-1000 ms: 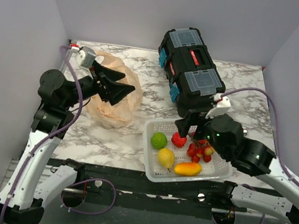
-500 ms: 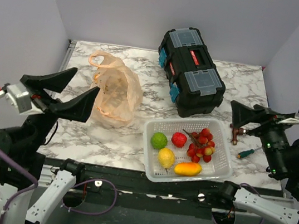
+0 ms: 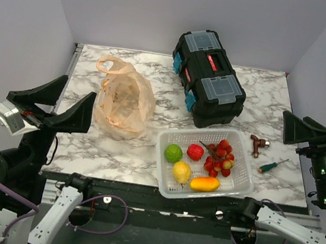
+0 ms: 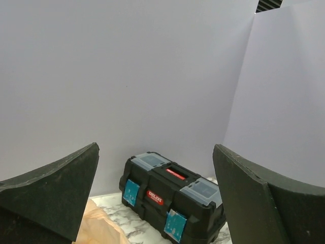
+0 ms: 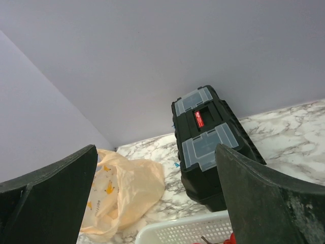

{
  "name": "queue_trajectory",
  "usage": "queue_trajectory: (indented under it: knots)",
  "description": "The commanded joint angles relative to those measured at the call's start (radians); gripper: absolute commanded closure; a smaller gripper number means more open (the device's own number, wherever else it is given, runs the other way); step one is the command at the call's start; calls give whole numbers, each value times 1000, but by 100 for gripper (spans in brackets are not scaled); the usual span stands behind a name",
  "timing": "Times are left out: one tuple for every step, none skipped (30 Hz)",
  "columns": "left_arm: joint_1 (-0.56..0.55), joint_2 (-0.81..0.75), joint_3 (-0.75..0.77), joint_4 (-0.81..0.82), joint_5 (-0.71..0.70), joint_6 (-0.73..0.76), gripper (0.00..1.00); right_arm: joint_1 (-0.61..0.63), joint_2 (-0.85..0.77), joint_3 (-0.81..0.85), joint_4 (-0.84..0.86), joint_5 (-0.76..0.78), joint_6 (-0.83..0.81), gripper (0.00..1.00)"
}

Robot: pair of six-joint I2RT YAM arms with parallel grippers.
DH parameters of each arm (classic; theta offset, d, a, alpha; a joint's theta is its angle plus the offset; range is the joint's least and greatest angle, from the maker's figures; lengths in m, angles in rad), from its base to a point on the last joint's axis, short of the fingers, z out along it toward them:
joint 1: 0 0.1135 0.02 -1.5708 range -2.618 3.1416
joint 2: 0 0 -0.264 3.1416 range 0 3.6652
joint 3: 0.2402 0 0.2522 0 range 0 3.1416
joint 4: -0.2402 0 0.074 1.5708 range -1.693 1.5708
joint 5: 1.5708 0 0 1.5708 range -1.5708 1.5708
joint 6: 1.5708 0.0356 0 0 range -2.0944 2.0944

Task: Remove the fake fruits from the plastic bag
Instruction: Reset both arms

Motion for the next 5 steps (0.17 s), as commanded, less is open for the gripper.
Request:
queue_trajectory:
  knots:
    - [-4,2,-14,-5,-24,-2,7,5,-27,-54,43,2,17,0]
    - [-4,6,-16,-6,-19,-5,7,7,-29,-73,65,-2,11,0]
    - [-4,9,-18,-3,-12,-9,7,8,-14,-63,30,1,49,0]
    - [-4,11,-18,-3,-6,-13,7,7,3,-52,-9,19,82,0]
    - [-5,12,-22,-2,-3,-17,7,6,11,-52,-39,27,98,0]
